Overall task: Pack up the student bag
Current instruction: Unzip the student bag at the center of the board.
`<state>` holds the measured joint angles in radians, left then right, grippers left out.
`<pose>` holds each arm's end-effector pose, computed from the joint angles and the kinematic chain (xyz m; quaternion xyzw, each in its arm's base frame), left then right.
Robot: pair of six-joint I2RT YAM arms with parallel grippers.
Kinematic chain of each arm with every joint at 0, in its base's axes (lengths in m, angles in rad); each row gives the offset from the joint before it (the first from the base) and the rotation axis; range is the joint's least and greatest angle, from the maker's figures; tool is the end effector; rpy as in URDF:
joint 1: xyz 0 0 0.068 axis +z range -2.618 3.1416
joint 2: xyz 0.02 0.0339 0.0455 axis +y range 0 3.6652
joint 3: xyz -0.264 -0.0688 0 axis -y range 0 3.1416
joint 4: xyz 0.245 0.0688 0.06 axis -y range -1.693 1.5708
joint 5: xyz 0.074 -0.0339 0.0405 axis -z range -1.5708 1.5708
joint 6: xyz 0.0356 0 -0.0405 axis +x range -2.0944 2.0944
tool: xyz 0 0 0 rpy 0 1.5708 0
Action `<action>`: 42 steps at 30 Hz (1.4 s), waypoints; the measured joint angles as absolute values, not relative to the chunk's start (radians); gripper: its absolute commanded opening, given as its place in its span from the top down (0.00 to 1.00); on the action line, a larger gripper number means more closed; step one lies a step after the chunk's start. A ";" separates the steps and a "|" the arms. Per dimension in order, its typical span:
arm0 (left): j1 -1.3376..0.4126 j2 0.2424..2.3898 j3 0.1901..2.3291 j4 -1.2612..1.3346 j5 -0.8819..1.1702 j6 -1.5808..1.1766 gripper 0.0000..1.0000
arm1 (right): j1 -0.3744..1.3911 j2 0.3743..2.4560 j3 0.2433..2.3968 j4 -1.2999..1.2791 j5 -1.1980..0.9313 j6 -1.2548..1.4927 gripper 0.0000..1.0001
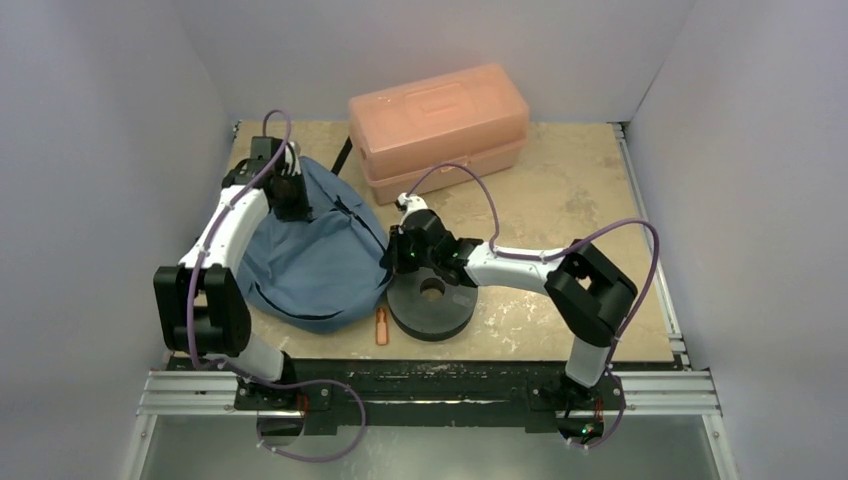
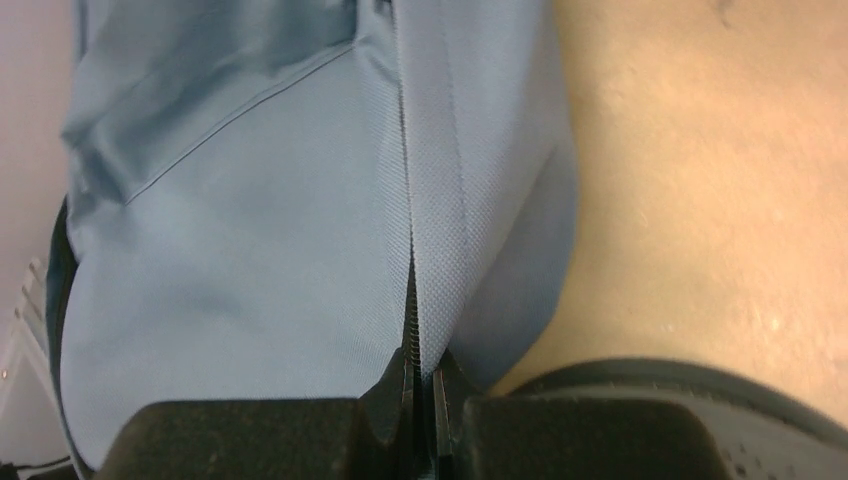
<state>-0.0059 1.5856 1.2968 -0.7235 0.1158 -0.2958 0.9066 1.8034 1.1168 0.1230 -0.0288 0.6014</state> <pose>0.3338 -0.0061 0.2725 -0.1228 0.9519 -0.0963 0.2637 0.2464 0.3164 0.2029 -0.1400 0.8645 0.3395 0.3431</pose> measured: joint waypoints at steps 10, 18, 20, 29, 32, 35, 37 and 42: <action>0.073 1.365 1.140 -0.795 -0.018 -0.295 1.00 | 0.918 1.775 1.015 0.193 0.092 0.797 1.00; 0.078 1.235 1.083 -0.783 0.075 -0.295 1.00 | 0.917 1.765 1.006 0.220 0.063 0.690 1.00; 0.078 1.215 1.073 -0.783 0.062 -0.295 1.00 | 0.918 1.745 1.006 0.205 0.070 0.662 1.00; 0.110 1.143 0.971 -0.801 -0.116 -0.295 1.00 | 0.917 1.720 1.016 0.166 0.085 0.607 1.00; 0.118 1.116 0.947 -0.801 -0.132 -0.294 1.00 | 0.917 1.736 1.034 0.145 0.086 0.596 0.80; 0.118 1.096 0.946 -0.787 -0.121 -0.293 0.97 | 0.917 1.742 1.063 0.107 0.093 0.575 0.54; 0.118 1.092 0.946 -0.779 -0.107 -0.293 0.96 | 0.917 1.741 1.097 0.065 0.120 0.538 0.44; 0.120 1.093 0.942 -0.759 -0.074 -0.287 0.68 | 0.940 1.669 1.126 -0.030 0.194 0.461 0.31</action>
